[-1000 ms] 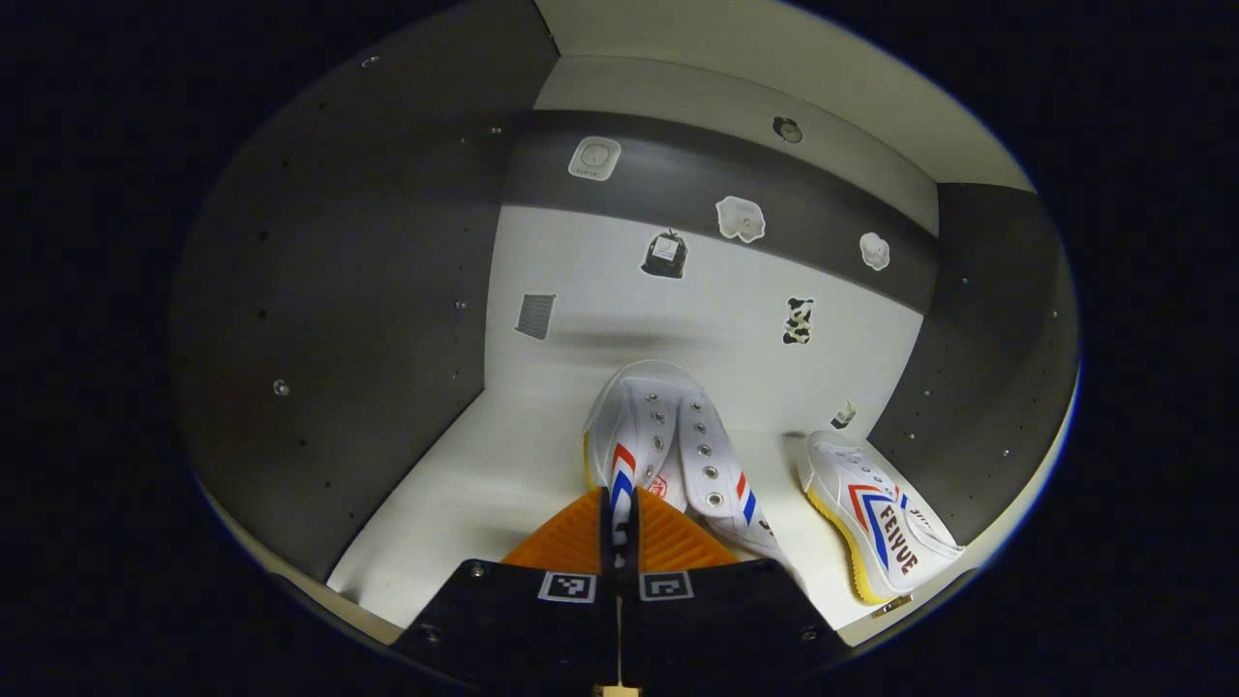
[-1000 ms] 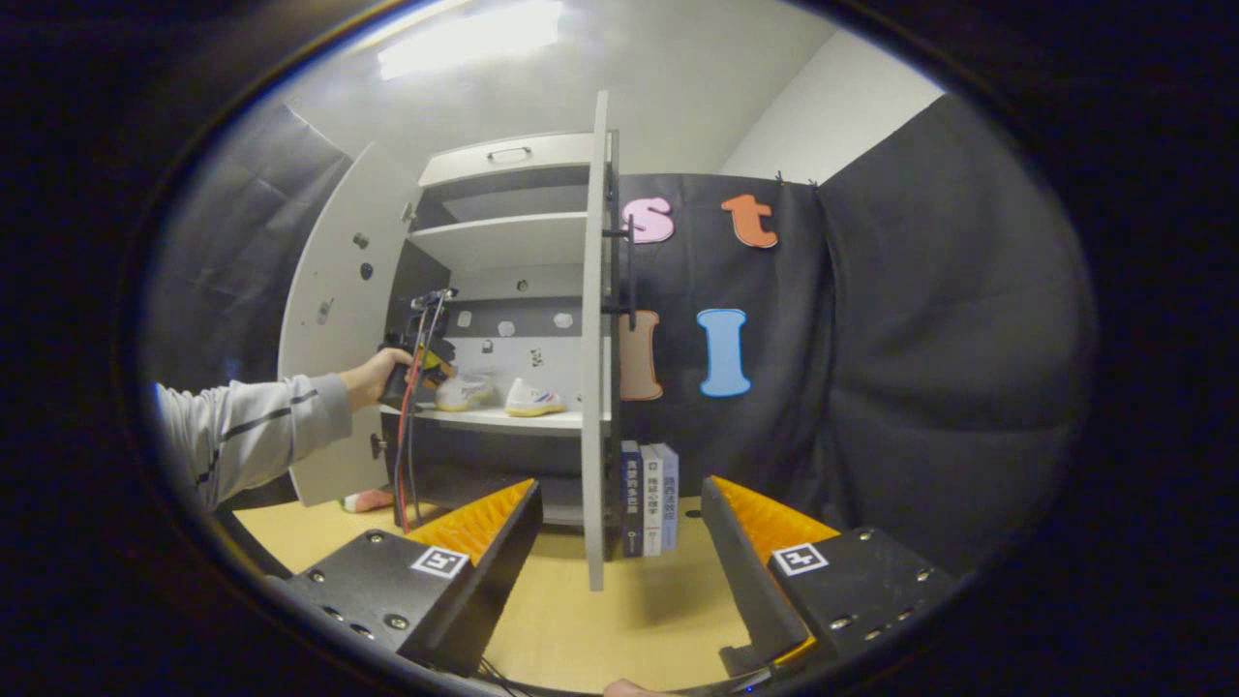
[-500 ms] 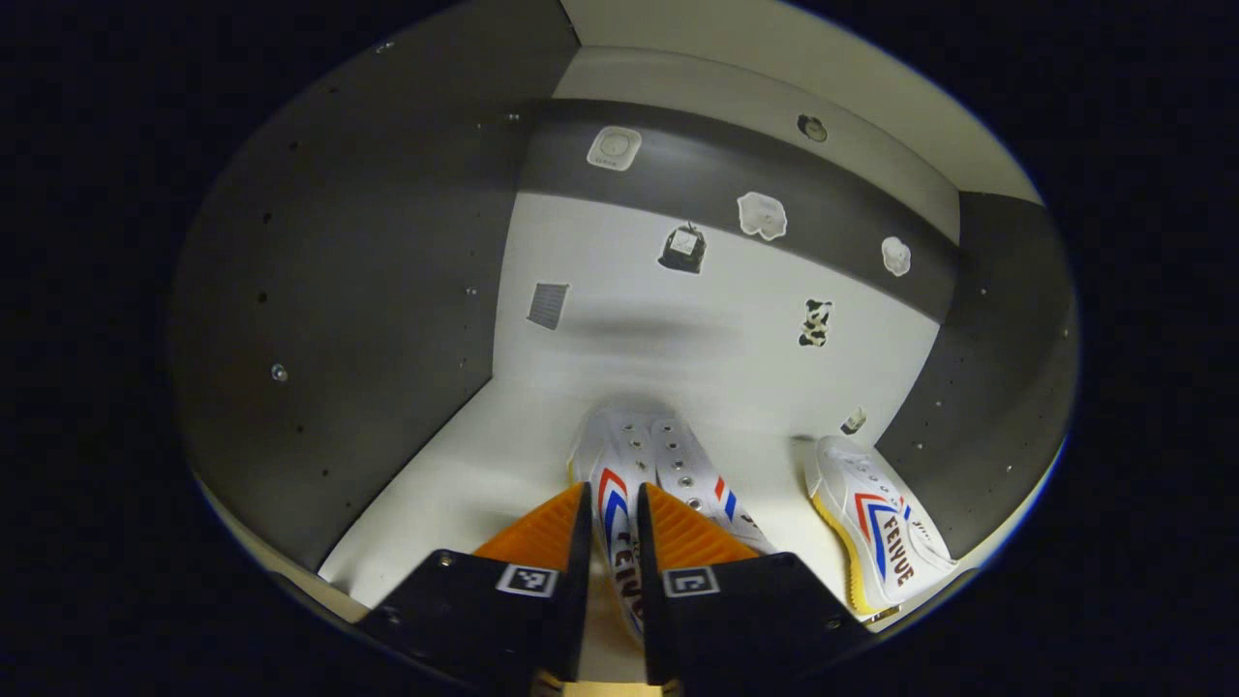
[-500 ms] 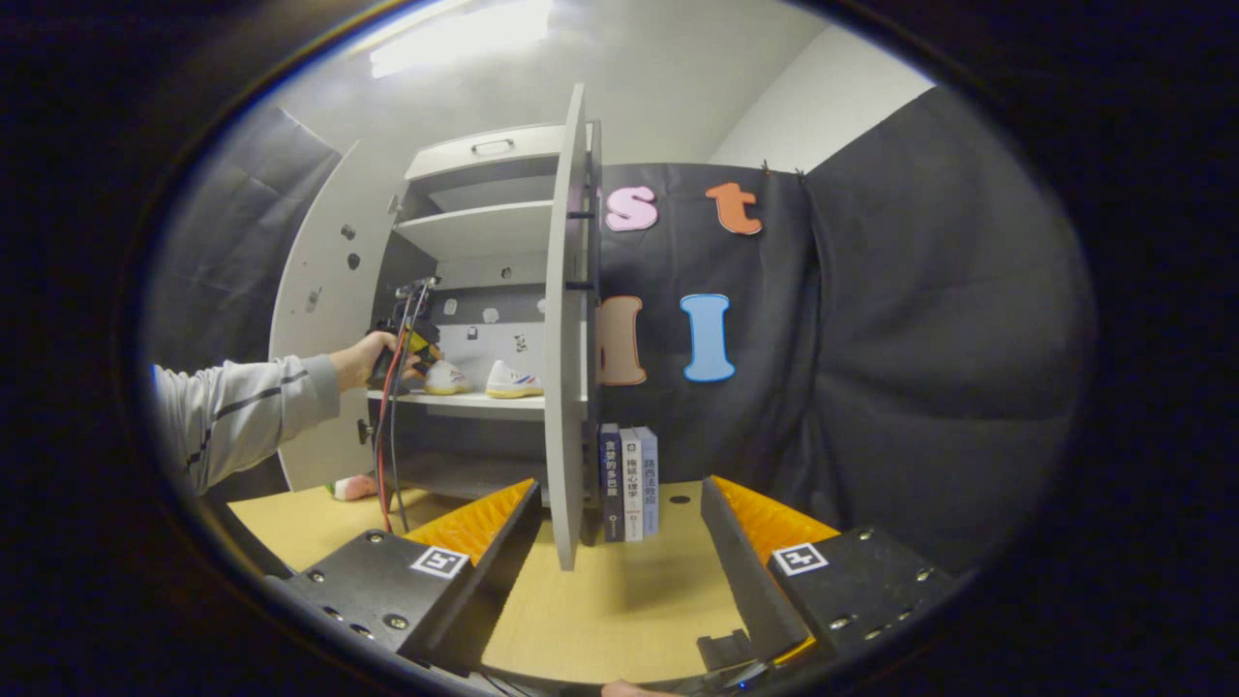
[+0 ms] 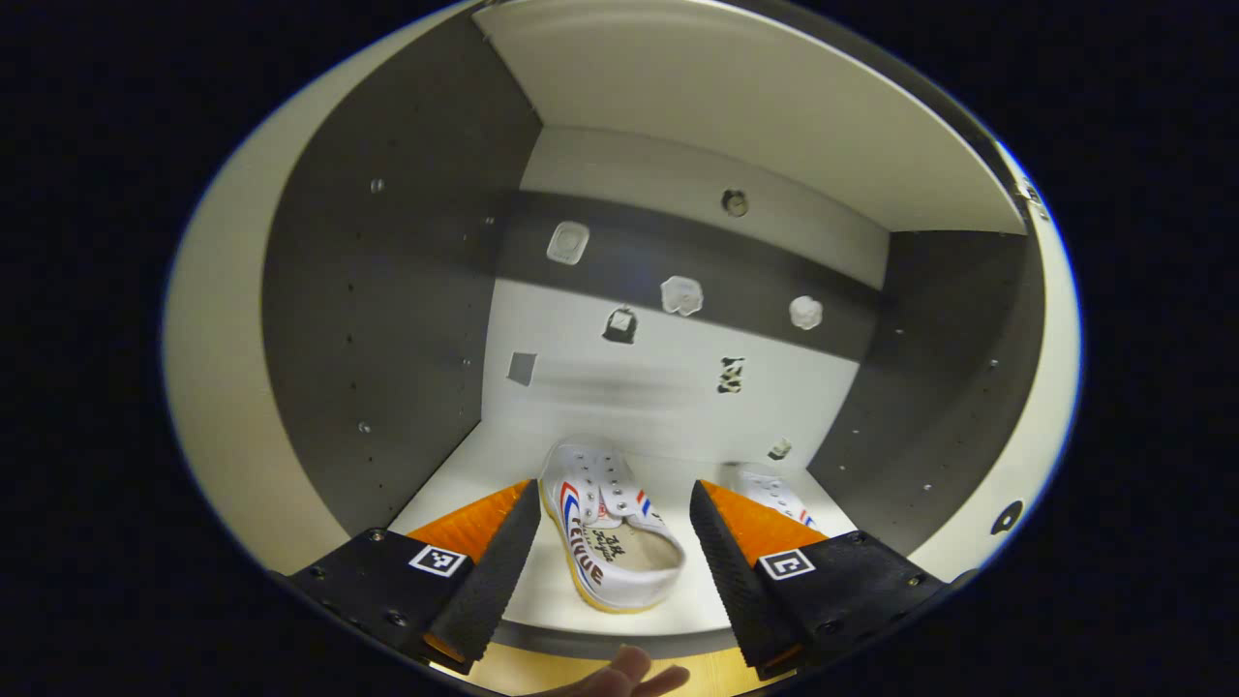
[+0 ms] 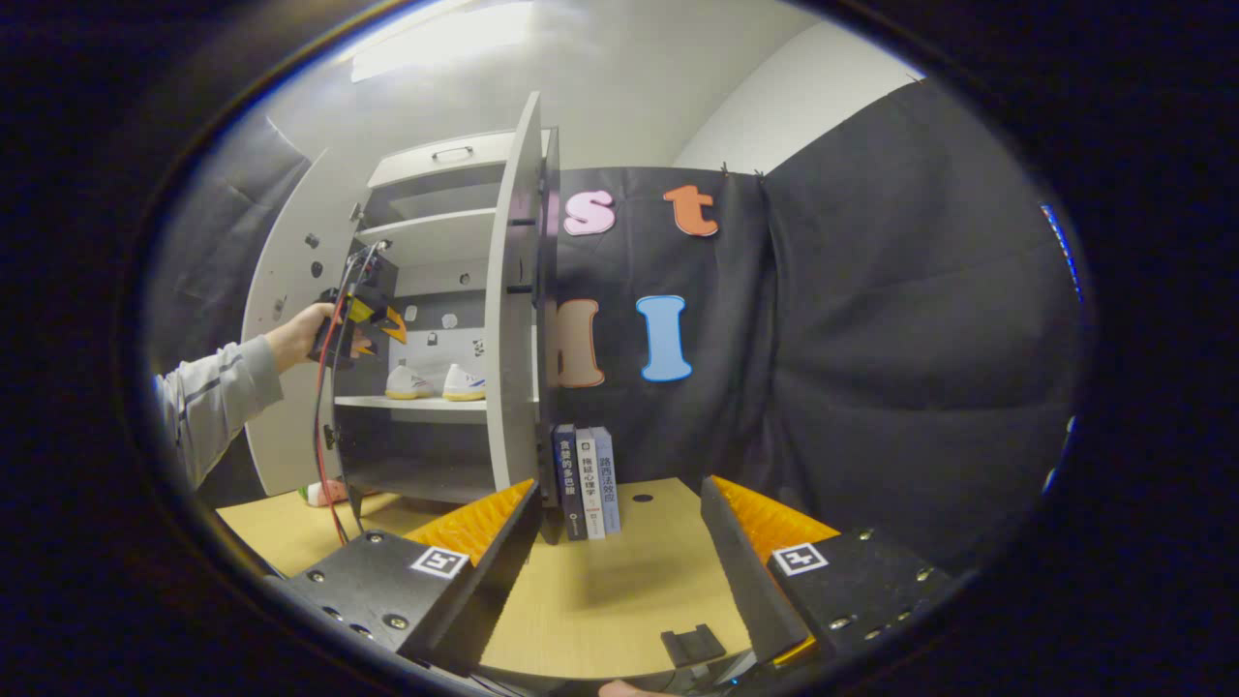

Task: Grab one shoe with the right hand and put it into the shoe cabinet, grab the other shoe with the left hand and put it into the shoe cabinet; then close the right door with the right hand and the left door with the left hand.

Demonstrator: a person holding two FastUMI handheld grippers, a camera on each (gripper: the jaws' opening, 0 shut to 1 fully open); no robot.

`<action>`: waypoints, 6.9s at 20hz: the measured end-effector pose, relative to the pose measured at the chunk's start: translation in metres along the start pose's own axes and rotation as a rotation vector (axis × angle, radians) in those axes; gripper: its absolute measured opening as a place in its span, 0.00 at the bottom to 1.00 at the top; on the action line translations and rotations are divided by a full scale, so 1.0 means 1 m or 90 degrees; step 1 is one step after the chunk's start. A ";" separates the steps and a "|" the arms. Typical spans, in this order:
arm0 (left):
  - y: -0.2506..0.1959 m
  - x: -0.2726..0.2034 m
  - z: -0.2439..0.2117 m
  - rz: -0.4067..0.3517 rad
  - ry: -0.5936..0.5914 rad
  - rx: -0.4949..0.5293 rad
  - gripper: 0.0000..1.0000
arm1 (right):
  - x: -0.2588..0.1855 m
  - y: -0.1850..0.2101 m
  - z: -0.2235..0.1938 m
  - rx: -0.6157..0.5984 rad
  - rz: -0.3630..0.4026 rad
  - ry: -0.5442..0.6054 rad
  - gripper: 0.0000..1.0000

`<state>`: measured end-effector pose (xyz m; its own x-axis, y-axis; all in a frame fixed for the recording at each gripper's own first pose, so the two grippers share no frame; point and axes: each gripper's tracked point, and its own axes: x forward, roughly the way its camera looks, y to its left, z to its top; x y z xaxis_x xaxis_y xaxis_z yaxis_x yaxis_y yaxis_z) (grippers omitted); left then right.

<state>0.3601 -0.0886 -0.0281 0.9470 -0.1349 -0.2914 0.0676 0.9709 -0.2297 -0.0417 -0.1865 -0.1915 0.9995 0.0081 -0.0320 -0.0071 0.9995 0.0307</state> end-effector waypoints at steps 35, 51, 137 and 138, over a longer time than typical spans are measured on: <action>0.123 -0.348 -0.176 -0.038 -0.106 0.071 0.95 | 0.086 0.071 0.056 -0.060 -0.003 0.022 0.98; 0.126 -0.366 -0.189 -0.121 -0.141 0.118 0.95 | 0.241 0.019 0.178 -0.060 0.053 0.039 0.98; 0.171 -0.300 0.027 0.034 -0.158 0.106 0.94 | 0.021 0.249 0.109 0.002 0.200 -0.040 0.98; 0.172 -0.299 0.027 0.040 -0.157 0.095 0.90 | 0.021 0.246 0.109 0.004 0.196 -0.040 0.98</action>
<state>0.0968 0.1240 0.0446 0.9973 -0.0396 -0.0616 0.0350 0.9966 -0.0741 -0.0187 0.0564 -0.0753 0.9502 0.3087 0.0420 -0.3102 0.9500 0.0360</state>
